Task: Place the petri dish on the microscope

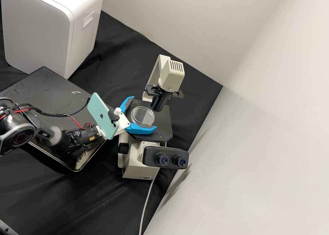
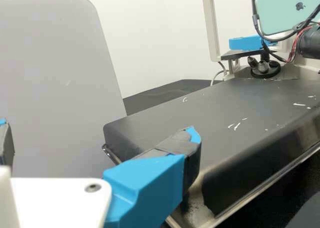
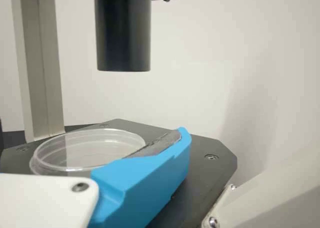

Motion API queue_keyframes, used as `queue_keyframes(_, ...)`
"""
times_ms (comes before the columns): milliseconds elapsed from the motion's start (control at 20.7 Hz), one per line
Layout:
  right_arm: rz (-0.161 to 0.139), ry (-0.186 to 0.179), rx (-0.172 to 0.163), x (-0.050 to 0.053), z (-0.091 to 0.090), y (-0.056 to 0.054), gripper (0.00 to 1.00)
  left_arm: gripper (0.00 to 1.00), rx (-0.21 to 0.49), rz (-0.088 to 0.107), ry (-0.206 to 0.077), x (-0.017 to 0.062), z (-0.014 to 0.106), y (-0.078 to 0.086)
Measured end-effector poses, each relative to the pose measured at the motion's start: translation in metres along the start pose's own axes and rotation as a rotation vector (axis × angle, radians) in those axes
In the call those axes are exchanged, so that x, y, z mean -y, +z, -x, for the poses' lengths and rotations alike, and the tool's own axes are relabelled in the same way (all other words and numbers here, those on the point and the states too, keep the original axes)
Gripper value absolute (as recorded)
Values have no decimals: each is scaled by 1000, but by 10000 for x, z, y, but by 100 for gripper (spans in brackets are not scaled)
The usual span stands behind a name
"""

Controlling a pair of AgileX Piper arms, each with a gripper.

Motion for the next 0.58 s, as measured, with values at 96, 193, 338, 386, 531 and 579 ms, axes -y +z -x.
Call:
queue_keyframes(96,1,-7,2,14,25,1,100,100,0,0,0,0,0,0)
queue_keyframes(193,2,-10,5,7,59,4,100,100,0,0,0,0,0,0)
queue_keyframes(338,4,-15,8,-15,140,-1,100,100,0,0,0,0,0,0)
queue_keyframes(386,6,-18,8,-21,169,-1,100,100,0,0,0,0,0,0)
queue_keyframes(531,8,-31,9,-33,260,0,100,100,0,0,0,0,0,0)
queue_keyframes(579,8,-40,3,-34,294,-5,100,100,0,0,0,0,0,0)
